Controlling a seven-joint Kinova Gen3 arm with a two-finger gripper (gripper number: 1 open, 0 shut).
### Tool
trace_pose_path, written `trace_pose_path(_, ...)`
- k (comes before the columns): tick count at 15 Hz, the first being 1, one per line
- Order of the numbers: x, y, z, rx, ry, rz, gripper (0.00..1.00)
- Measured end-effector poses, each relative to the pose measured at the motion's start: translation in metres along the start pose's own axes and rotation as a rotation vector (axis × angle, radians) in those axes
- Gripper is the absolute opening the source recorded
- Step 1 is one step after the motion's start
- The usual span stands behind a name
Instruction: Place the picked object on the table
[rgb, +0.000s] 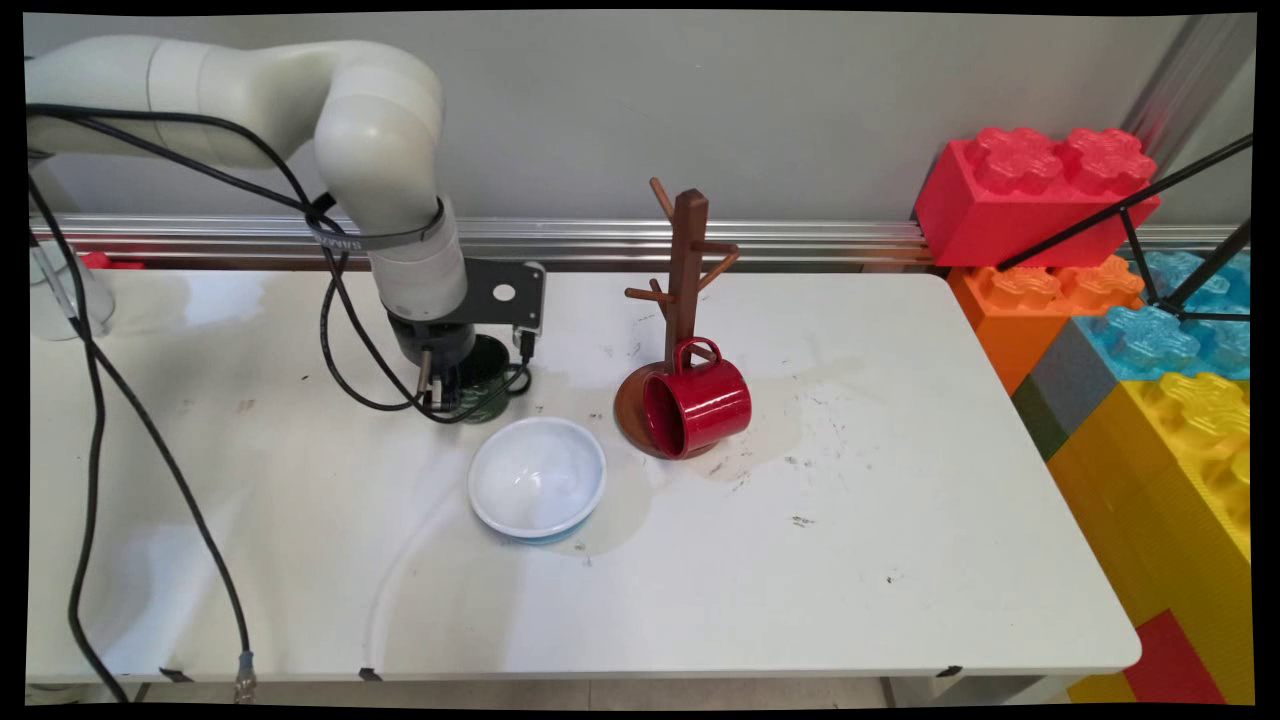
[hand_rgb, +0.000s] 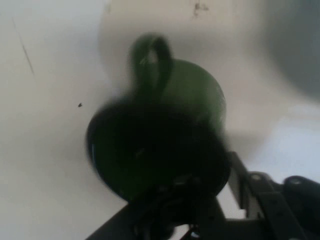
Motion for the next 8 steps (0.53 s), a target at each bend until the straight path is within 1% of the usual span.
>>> trace_pose_path(4, 0.0041, -0.0003, 0.0027, 0.003, 0.015, -0.011, 1.0)
trace_pose_path(8, 0.0056, -0.0051, 0.0032, 0.012, 0.035, -0.032, 1.0)
